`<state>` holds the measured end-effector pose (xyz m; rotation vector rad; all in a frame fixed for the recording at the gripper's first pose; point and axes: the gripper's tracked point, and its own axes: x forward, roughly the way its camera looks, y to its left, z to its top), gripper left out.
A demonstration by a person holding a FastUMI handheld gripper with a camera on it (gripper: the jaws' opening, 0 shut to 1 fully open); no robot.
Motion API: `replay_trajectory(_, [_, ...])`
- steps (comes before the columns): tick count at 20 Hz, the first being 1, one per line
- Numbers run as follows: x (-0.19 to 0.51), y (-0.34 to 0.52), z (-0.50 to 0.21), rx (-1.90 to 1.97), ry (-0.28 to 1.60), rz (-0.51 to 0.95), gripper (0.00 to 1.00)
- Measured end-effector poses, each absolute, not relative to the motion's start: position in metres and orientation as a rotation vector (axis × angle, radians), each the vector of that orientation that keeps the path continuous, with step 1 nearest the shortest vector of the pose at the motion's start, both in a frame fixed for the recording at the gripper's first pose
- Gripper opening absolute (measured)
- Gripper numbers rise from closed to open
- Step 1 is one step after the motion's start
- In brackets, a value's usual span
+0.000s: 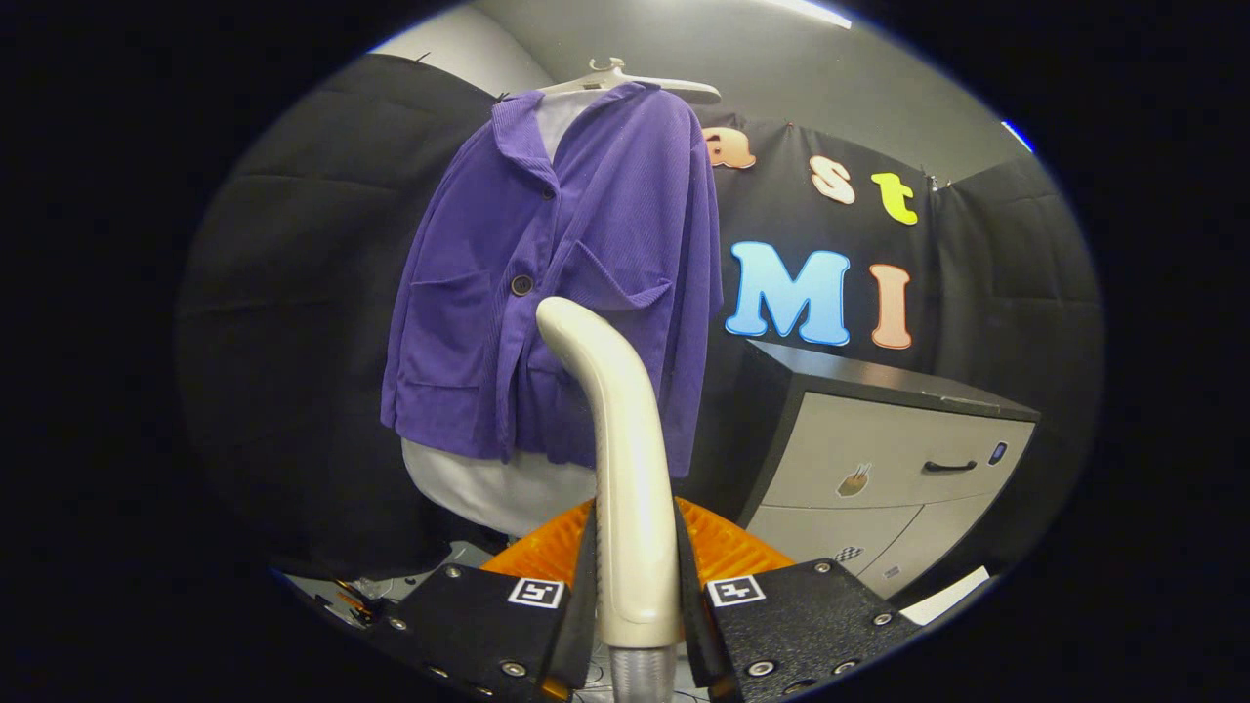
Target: Iron the clothes twice with a garment steamer, once on the left side and once on the right side.
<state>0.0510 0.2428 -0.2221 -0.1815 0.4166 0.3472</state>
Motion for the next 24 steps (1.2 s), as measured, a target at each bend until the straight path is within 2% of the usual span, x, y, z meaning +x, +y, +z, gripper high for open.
replay_trajectory(9, [0.023,0.241,-0.257,-0.181,0.518,0.376,0.39])
replay_trajectory(12, [0.02,0.24,-0.244,-0.149,0.501,0.383,0.39])
replay_trajectory(16, [0.025,0.245,-0.192,-0.099,0.408,0.398,0.39])
replay_trajectory(24, [0.081,0.278,-0.064,-0.031,0.161,0.444,0.38])
